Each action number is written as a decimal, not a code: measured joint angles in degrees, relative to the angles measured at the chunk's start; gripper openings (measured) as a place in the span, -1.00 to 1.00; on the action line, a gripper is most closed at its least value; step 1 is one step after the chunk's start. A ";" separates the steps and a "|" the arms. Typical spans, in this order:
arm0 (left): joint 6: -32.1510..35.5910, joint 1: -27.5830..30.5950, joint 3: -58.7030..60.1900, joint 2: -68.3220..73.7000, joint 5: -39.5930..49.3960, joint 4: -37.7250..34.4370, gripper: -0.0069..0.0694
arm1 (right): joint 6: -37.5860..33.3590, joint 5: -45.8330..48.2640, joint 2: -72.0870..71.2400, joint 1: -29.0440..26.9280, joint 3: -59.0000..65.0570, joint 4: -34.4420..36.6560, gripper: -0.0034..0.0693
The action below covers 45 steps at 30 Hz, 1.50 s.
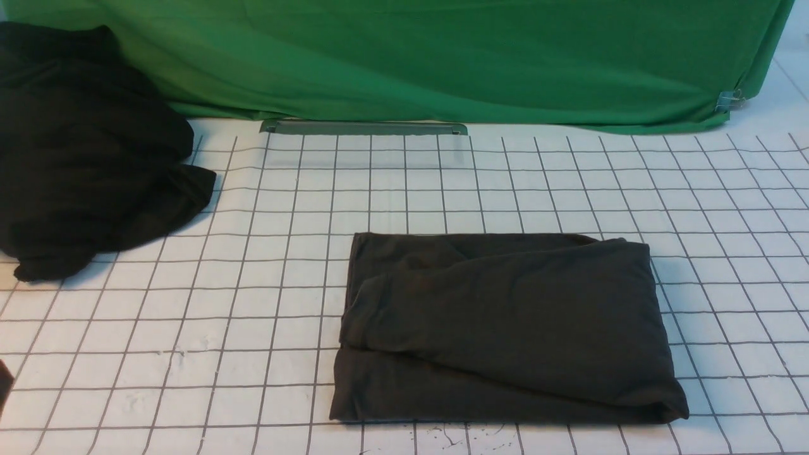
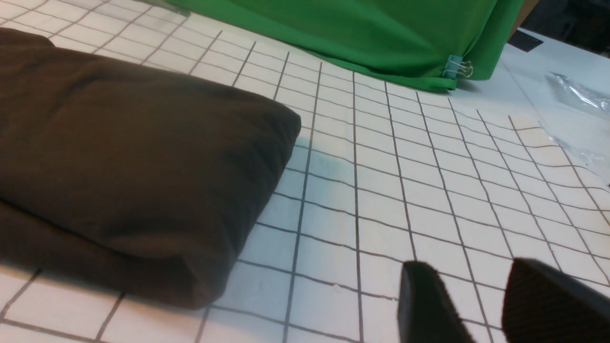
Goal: Fold a long-sleeved shirt over a white checkered tablecloth.
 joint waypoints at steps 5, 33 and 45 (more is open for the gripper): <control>0.00 3.51 2.73 -3.72 2.15 0.10 -0.83 | 0.06 -0.07 0.00 -0.10 0.00 0.00 -0.24; 0.05 3.41 2.91 -3.75 5.62 0.75 -0.83 | 0.07 -0.12 0.00 -0.10 0.00 0.00 -0.24; 0.05 3.41 2.91 -3.75 5.62 0.75 -0.83 | 0.03 -0.12 0.00 -0.10 0.00 0.00 -0.25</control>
